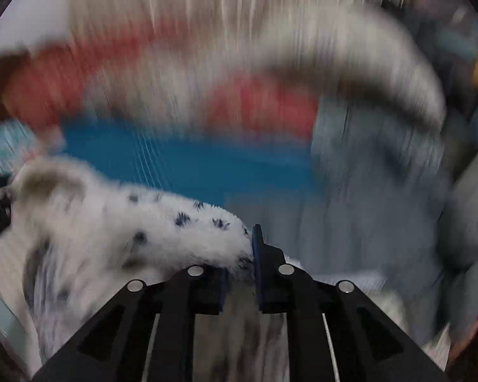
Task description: Fold large clothes
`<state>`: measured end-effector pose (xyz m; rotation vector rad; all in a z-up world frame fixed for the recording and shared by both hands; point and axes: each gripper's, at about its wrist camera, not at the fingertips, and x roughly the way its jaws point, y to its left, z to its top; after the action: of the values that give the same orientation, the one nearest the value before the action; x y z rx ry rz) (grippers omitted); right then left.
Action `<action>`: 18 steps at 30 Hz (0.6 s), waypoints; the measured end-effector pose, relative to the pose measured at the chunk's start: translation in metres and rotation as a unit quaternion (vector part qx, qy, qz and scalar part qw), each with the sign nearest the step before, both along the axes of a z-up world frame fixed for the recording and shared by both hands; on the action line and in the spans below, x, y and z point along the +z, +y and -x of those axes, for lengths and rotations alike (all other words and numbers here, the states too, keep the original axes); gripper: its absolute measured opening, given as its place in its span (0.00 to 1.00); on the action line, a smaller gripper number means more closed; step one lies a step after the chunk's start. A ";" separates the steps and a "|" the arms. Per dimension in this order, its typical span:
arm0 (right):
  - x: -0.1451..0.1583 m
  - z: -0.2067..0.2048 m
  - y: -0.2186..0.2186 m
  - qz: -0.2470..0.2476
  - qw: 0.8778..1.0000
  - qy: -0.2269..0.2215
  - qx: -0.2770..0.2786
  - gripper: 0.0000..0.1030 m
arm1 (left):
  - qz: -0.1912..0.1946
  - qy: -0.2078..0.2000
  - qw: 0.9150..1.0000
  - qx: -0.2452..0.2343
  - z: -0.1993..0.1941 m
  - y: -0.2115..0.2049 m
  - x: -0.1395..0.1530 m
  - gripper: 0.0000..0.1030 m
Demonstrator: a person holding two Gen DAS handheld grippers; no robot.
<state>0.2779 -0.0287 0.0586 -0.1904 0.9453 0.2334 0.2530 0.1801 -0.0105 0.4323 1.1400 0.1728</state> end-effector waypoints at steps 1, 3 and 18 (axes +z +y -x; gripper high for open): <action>-0.034 0.005 -0.004 -0.004 0.999 0.032 0.006 0.19 | 0.003 0.027 1.000 0.008 -0.002 0.001 -0.031 0.19; -0.070 0.023 -0.021 -0.033 0.997 0.071 0.022 0.19 | 0.011 0.057 0.998 0.004 0.000 0.001 -0.072 0.19; -0.095 0.180 -0.211 -0.242 0.963 0.084 -0.088 0.69 | 0.135 -0.035 0.986 -0.090 0.148 -0.021 0.012 0.73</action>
<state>0.0975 -0.2396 -0.0362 0.3675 1.0394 0.3132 0.1046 0.1596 0.0019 0.2845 1.0312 -0.1231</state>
